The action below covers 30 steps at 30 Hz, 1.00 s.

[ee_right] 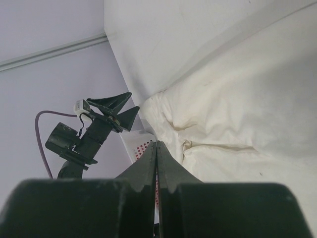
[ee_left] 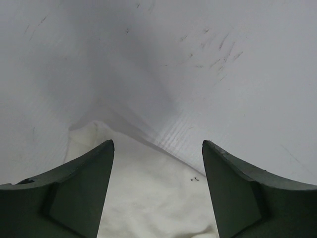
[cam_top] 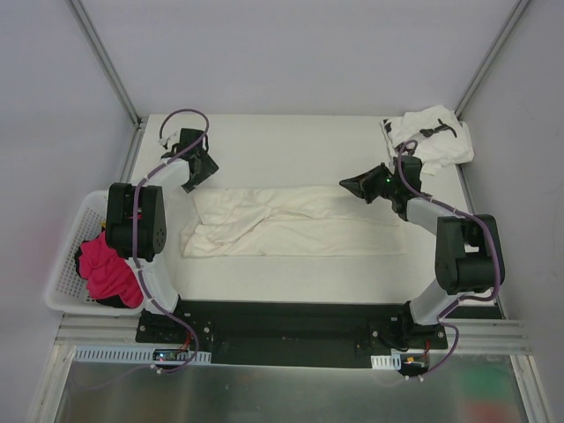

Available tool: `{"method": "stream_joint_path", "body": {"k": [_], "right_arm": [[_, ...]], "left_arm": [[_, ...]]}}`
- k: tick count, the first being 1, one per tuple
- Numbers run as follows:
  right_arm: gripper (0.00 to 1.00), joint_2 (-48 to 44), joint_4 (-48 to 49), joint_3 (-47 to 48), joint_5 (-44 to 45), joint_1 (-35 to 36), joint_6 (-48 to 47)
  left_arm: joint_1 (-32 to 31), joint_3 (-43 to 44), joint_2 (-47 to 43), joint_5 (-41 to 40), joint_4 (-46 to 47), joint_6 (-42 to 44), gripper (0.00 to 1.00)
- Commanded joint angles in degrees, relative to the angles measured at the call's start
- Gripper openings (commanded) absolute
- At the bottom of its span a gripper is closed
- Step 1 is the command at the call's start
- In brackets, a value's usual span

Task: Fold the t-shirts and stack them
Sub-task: Fold the other side of the tshirt into a rectangle

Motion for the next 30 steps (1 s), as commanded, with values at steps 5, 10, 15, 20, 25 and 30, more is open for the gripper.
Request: {"method": "stream_joint_path", "body": {"k": [5, 10, 15, 20, 25, 30], "right_arm": [[0.01, -0.88, 0.16, -0.35, -1.45, -0.38, -1.03], [0.01, -0.53, 0.07, -0.26, -1.62, -0.46, -1.21], [0.01, -0.09, -0.02, -0.08, -1.8, -0.64, -1.21], [0.01, -0.35, -0.02, -0.26, -1.89, -0.64, -1.03], [0.01, -0.26, -0.11, -0.35, -2.06, -1.25, -0.94], [0.01, -0.17, -0.11, -0.26, -2.15, -1.78, -0.51]], "left_arm": [[-0.32, 0.82, -3.81, -7.85, -3.72, -2.49, 0.71], [-0.24, 1.96, -3.99, -11.11, -7.24, -2.32, 0.71], [-0.32, 1.44, -4.17, -10.14, -8.03, -2.58, 0.7], [-0.24, 0.74, -2.94, -8.91, -8.03, -3.28, 0.69], [-0.32, 1.43, -1.18, -7.77, -8.03, -4.07, 0.65], [-0.24, 2.49, 0.23, -6.63, -8.03, -4.34, 0.61]]}}
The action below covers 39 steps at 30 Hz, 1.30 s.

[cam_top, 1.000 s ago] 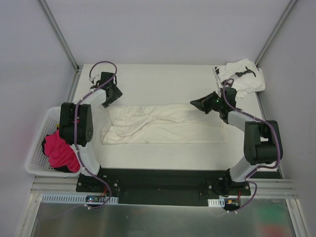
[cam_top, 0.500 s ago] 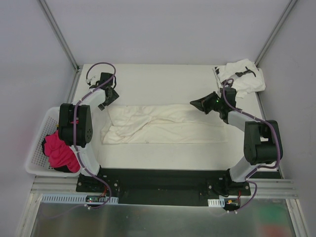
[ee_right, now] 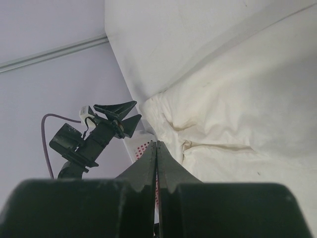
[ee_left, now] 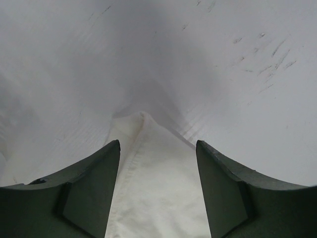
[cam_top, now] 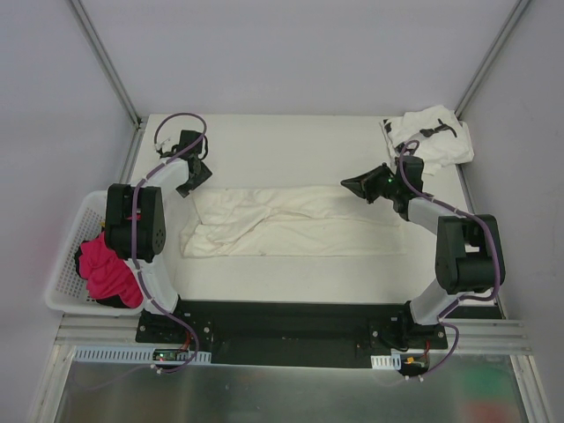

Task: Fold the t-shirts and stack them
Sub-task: Fold the other side of the tshirt into a rectangle

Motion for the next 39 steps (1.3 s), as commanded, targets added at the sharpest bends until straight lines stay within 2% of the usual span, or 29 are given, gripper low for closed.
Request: {"method": "stream_joint_path", "body": {"k": [1, 14, 17, 19, 22, 27, 31, 39], "right_arm": [[0.01, -0.24, 0.07, -0.26, -1.52, -0.75, -0.09], [0.01, -2.52, -0.2, -1.4, -1.34, -3.04, 0.88], [0.01, -3.66, -0.55, -1.84, -1.25, -4.0, 0.88], [0.01, -4.19, -0.9, -1.93, -1.43, -4.53, 0.7], [0.01, -4.72, -1.34, -2.45, -1.95, -4.71, 0.79], [0.01, -6.56, -2.21, -3.77, -2.57, -7.95, 0.18], [0.01, -7.8, -4.06, -4.12, -2.66, -9.72, -0.79], [0.01, -7.89, -4.41, -4.3, -3.1, -12.09, -0.7]], "left_arm": [[-0.32, 2.53, 1.34, 1.46, -1.08, -1.23, 0.61], [-0.24, 5.08, 4.77, 3.3, -1.87, -2.64, 0.56], [-0.24, 5.35, 5.3, 4.01, -2.66, -3.52, 0.44], [-0.24, 5.52, 5.74, 4.45, -3.28, -4.13, 0.31], [-0.24, 5.96, 6.09, 5.24, -3.81, -4.48, 0.24], [-0.24, 6.84, 6.35, 5.77, -4.42, -4.57, 0.22], [-0.24, 7.37, 6.18, 5.07, -4.95, -4.57, 0.01], [-0.24, 9.48, 6.44, 4.54, -5.3, -3.69, 0.0]]}}
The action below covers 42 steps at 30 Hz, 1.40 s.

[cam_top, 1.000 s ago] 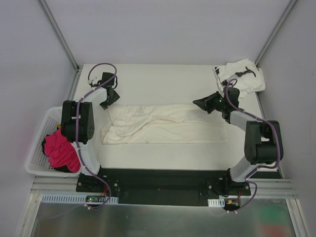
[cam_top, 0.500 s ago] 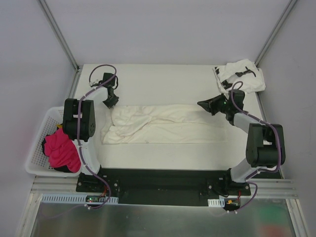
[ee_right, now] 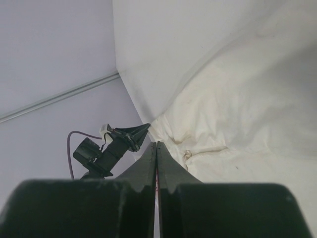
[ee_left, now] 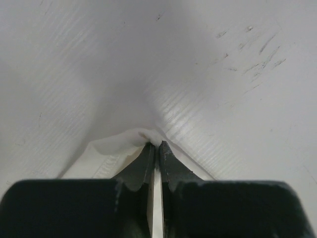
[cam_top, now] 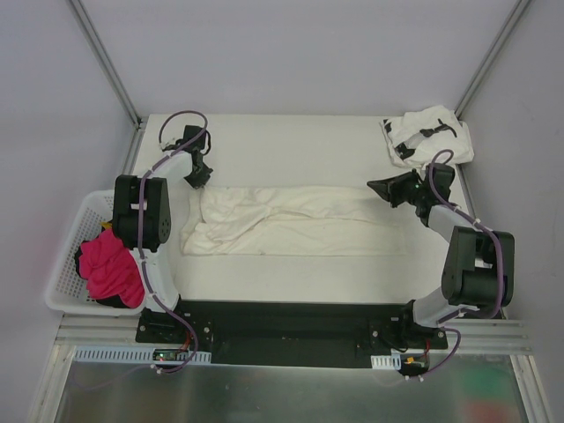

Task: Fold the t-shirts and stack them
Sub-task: Fold the other side of the tshirt into a rectangle

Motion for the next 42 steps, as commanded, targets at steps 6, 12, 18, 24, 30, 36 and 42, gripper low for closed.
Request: {"method": "stream_joint_path", "body": {"k": [6, 12, 18, 24, 30, 36, 42], "right_arm": [[0.01, -1.96, -1.36, -0.89, -1.53, -1.74, -1.12], [0.01, -2.58, -1.62, -1.07, -1.61, -1.91, -1.03], [0.01, -4.68, -4.69, -1.6, -1.35, -2.18, -2.88], [0.01, -6.0, -5.84, -2.74, -0.82, -2.18, -4.02], [0.04, -5.13, -21.7, 4.27, 0.76, -1.39, -20.85], [0.08, -2.93, -23.07, 2.89, -0.03, -0.68, -25.38], [0.08, -3.45, -21.4, 1.22, -0.38, 0.81, -24.15]], "left_arm": [[-0.24, 4.63, 0.65, -1.39, -1.39, 0.57, 0.0], [-0.06, 12.97, 5.3, -0.87, -1.39, 3.03, 0.0], [0.29, 25.63, 11.97, 0.63, -1.39, 6.02, 0.0], [1.52, 41.27, 20.5, 4.05, -2.53, 9.54, 0.0], [2.66, 51.21, 27.45, 6.43, -2.09, 10.59, 0.0], [4.95, 55.79, 31.32, 10.74, 0.89, 11.12, 0.0], [8.02, 57.11, 32.38, 12.76, 3.97, 12.44, 0.0]]}}
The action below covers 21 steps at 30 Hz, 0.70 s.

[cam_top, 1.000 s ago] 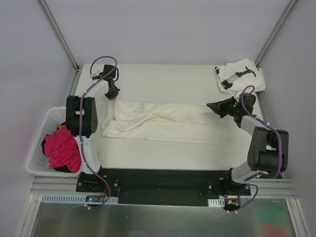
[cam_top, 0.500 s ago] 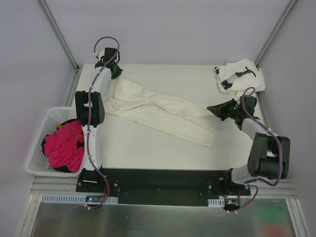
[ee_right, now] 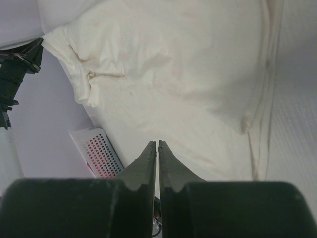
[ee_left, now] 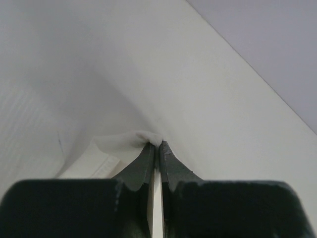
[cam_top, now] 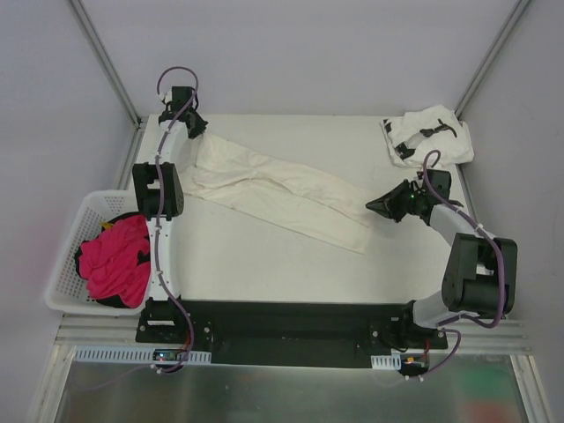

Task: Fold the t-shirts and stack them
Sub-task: Fold the other side of the tshirt into a rectangle

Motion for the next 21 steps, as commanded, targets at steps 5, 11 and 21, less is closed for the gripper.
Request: {"method": "stream_joint_path", "body": {"k": [5, 11, 21], "right_arm": [[0.08, -1.98, -0.63, -0.38, -0.78, 1.05, -1.48], [0.08, -0.48, 0.59, 0.94, -0.17, 2.19, -1.4], [0.08, 14.1, 13.51, 3.58, -0.07, 9.57, 5.54]], "left_arm": [[3.18, 1.43, -0.86, 9.16, 6.73, 2.49, 0.34], [3.09, -1.82, -4.11, 14.34, 8.14, 1.44, 0.91], [-0.34, -25.96, -22.29, 21.39, 9.99, 3.19, 0.94]]}}
